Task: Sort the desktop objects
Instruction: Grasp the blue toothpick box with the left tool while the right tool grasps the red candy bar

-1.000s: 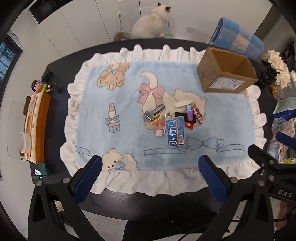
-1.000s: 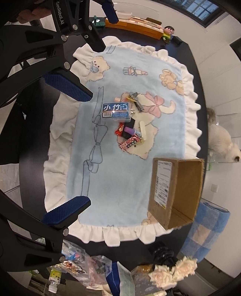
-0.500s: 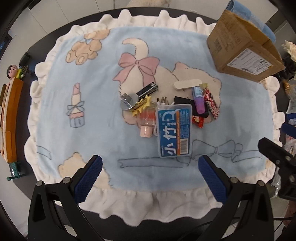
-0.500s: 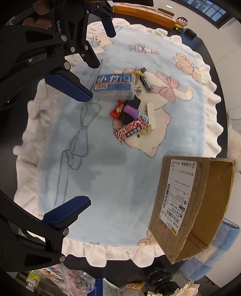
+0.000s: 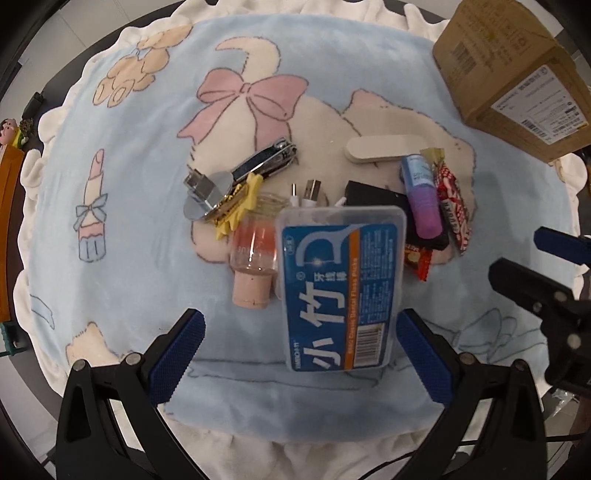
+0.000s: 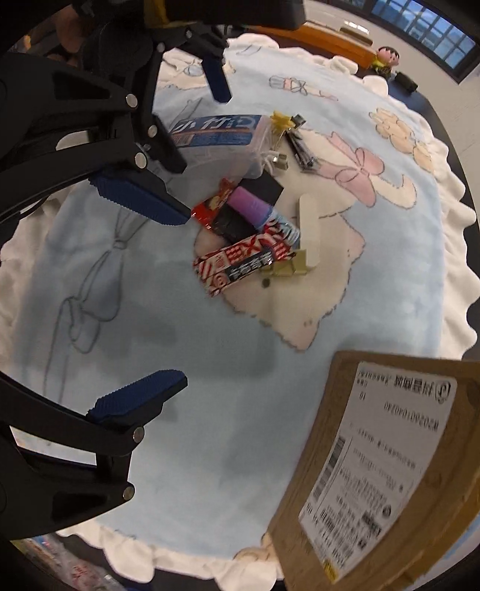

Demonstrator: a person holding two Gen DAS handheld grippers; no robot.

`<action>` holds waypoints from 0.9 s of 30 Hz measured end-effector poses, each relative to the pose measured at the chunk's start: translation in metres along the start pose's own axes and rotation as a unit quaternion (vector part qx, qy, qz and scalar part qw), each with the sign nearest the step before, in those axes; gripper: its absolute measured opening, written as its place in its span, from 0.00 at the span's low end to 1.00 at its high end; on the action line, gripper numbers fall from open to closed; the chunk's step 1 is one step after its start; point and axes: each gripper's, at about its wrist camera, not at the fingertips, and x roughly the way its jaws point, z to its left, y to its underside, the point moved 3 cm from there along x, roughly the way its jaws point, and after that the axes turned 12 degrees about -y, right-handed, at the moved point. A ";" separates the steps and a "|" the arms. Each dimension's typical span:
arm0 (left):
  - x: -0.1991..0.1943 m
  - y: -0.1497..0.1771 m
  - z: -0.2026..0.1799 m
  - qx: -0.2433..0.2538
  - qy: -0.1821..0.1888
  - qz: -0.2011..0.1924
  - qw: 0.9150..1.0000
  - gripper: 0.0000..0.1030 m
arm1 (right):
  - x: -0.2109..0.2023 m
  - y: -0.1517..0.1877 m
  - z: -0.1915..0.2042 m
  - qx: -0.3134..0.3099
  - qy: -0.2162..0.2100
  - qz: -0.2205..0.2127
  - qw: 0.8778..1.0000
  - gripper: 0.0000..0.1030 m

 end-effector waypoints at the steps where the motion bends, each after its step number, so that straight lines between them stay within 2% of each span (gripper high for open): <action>1: 0.000 0.001 0.000 -0.004 0.001 0.000 1.000 0.99 | 0.004 -0.003 -0.001 -0.003 -0.005 0.001 1.000 0.80; 3: 0.001 0.001 -0.001 -0.009 0.002 0.000 1.000 0.96 | 0.012 -0.009 -0.001 -0.013 -0.008 0.006 1.000 0.77; 7: 0.003 0.002 0.000 -0.022 0.008 0.008 1.000 0.84 | 0.027 -0.020 -0.001 -0.024 -0.015 0.019 0.999 0.57; 14: 0.005 0.002 -0.001 -0.037 0.019 0.018 0.999 0.72 | 0.035 -0.031 -0.001 -0.044 -0.023 0.024 0.998 0.50; 18: 0.003 0.002 -0.002 -0.045 0.019 0.022 0.999 0.67 | 0.038 -0.036 0.003 -0.053 -0.026 0.030 0.998 0.36; 21: 0.000 0.003 -0.001 -0.056 0.020 0.026 0.998 0.57 | 0.042 -0.039 0.008 -0.058 -0.031 0.032 0.997 0.30; 23: -0.001 0.003 -0.001 -0.062 0.023 0.028 0.997 0.56 | 0.045 -0.042 0.011 -0.061 -0.025 0.035 0.997 0.26; 25: -0.001 0.002 0.000 -0.068 0.027 0.030 0.997 0.55 | 0.045 -0.044 0.012 -0.059 -0.026 0.034 0.997 0.17; 27: -0.001 0.001 0.000 -0.072 0.030 0.030 0.996 0.55 | 0.045 -0.045 0.012 -0.056 -0.029 0.033 0.997 0.13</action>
